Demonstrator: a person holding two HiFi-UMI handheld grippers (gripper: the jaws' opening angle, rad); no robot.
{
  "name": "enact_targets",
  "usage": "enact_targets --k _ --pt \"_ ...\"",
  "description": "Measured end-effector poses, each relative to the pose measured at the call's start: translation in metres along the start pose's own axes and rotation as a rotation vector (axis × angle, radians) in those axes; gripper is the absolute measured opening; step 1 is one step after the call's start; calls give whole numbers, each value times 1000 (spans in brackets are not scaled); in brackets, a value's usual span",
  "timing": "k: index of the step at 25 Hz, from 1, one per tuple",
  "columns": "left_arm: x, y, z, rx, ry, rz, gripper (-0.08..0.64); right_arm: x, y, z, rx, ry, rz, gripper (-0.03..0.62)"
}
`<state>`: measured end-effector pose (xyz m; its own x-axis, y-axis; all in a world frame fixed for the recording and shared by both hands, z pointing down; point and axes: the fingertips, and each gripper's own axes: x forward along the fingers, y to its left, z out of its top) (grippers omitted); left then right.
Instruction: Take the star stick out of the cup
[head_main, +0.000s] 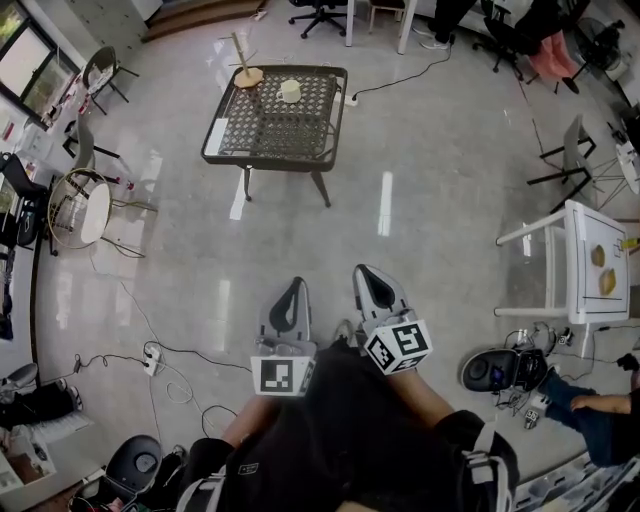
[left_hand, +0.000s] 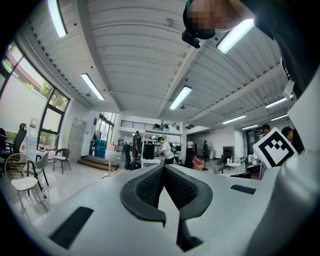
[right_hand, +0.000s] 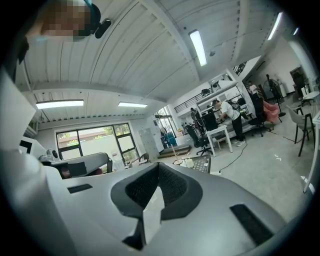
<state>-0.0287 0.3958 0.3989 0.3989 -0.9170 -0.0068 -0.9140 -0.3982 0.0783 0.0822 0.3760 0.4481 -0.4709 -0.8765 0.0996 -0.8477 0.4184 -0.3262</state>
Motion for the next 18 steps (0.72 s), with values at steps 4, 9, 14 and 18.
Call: enact_targets --k 4,9,14,18 --pt "5 -8 -9 -3 15 21 15 5 -15 3 -15 -2 15 9" --pt "20 1 -21 -15 54 28 15 20 -24 -2 3 26 11 9" --pt "61 22 -27 -34 47 2 15 64 -34 -6 11 55 7 9" --pt "113 51 -35 -46 43 -29 15 118 -49 0 -14 59 -6 9"
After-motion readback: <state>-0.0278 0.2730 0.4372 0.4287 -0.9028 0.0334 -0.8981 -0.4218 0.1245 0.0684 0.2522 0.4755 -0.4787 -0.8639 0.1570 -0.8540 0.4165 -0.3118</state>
